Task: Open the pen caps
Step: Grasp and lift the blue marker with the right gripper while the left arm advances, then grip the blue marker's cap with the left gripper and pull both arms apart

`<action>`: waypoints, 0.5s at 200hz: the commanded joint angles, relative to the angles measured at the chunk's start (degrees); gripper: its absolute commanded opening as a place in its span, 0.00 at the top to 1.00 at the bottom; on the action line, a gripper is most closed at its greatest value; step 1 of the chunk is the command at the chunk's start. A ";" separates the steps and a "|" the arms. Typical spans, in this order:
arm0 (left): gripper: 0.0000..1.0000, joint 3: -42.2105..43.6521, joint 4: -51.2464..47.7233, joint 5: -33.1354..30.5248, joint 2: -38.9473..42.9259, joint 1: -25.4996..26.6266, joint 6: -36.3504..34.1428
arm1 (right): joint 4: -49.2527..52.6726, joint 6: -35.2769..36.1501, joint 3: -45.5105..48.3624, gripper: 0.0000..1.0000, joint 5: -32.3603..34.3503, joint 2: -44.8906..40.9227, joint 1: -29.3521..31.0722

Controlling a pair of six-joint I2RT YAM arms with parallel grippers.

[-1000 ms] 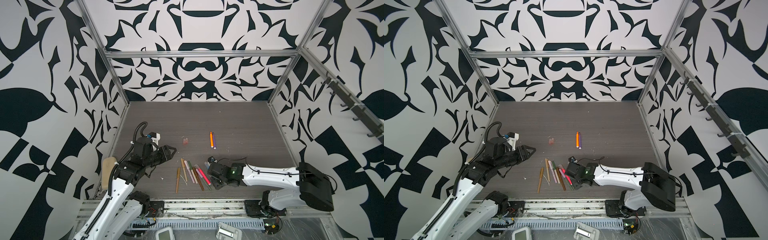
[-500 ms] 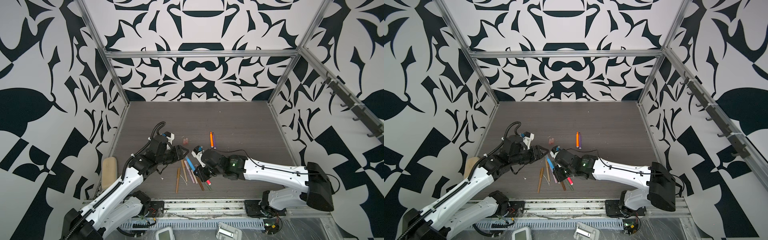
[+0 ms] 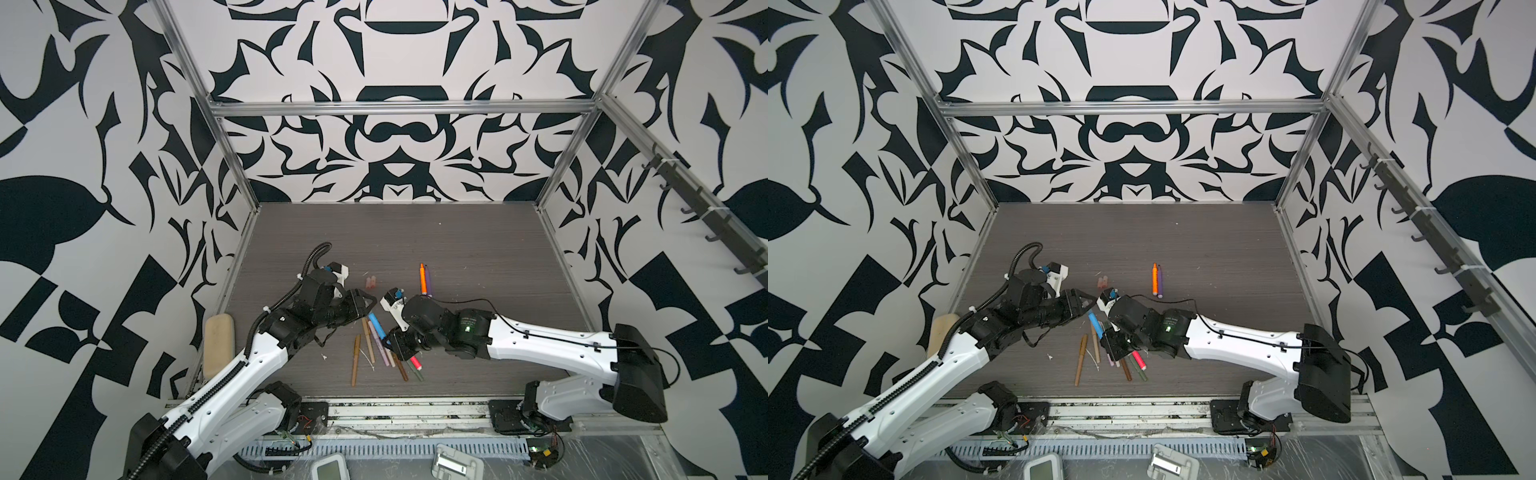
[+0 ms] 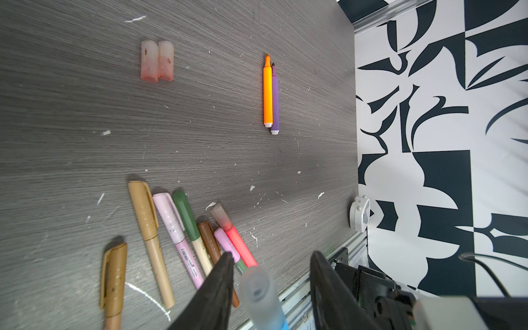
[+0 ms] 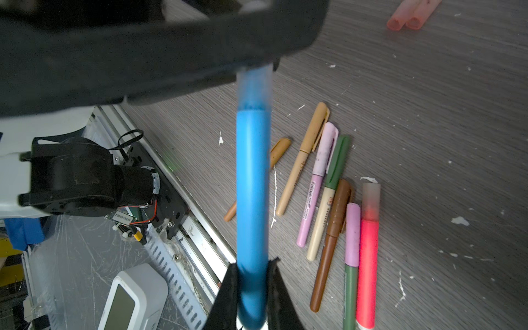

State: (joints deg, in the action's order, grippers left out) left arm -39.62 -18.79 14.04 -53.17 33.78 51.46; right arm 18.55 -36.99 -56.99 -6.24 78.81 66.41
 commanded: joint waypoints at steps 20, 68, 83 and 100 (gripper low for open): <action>0.72 -1.29 1.12 0.74 0.30 0.23 0.60 | -1.93 -0.43 -1.88 1.00 -0.08 -0.14 0.04; 1.00 -2.25 2.81 4.08 -1.32 0.23 1.17 | -1.41 -0.66 -1.65 1.00 0.66 -0.73 0.08; 1.00 -2.70 3.00 4.08 -1.33 0.23 1.04 | -1.36 -1.04 -0.90 1.00 0.73 -1.39 0.04; 1.00 -5.98 -0.62 2.20 -2.11 -0.37 -2.17 | -1.45 -1.71 0.77 1.00 0.43 -2.77 0.10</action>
State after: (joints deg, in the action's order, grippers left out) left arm -40.51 -17.26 16.71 -54.63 33.82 52.38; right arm 18.52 -37.76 -56.95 -5.96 79.02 66.41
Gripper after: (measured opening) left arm 0.164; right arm 0.169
